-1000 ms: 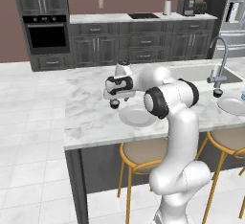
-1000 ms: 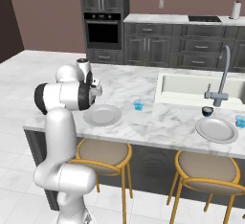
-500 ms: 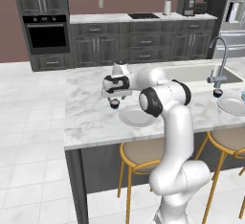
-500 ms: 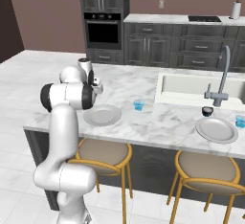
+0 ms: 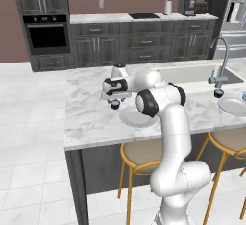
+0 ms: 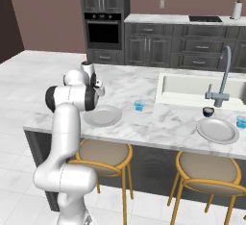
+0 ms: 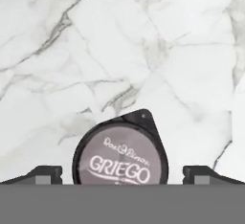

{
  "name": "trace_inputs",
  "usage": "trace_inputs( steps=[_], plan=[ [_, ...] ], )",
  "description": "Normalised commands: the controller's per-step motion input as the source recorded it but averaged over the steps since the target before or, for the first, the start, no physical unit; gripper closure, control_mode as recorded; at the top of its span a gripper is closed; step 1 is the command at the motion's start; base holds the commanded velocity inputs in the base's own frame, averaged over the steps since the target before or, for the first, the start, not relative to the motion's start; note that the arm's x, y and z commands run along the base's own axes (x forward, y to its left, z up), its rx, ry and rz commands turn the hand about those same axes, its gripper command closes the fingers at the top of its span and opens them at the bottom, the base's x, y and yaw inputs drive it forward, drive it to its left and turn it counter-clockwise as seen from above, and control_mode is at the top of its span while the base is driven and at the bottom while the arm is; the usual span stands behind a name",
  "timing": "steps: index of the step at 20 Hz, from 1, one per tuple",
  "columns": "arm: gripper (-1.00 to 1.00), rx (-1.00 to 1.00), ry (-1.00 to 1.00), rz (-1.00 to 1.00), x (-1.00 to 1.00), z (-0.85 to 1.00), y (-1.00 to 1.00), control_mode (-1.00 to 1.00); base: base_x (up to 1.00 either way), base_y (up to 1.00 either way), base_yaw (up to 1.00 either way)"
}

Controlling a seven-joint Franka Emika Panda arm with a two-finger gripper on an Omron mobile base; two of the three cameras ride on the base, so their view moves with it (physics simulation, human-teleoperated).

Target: Place two yogurt containers on each plate.

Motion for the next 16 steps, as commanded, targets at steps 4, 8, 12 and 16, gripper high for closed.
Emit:
trace_inputs(
  steps=[4, 8, 12, 16],
  plan=[
    [-1.00, 0.00, 0.02, 0.00, 0.09, -0.29, 0.00, -1.00, 0.00, 0.00, 0.00],
    [-1.00, 0.00, 0.00, 0.00, 0.11, -0.21, 0.00, -1.00, 0.00, 0.00, 0.00],
    [-1.00, 0.00, 0.00, 0.00, 0.11, -0.18, 0.00, -1.00, 0.00, 0.00, 0.00],
    [-1.00, 0.00, 0.00, 0.00, 0.11, -0.07, 0.00, -1.00, 0.00, 0.00, 0.00]
  ],
)
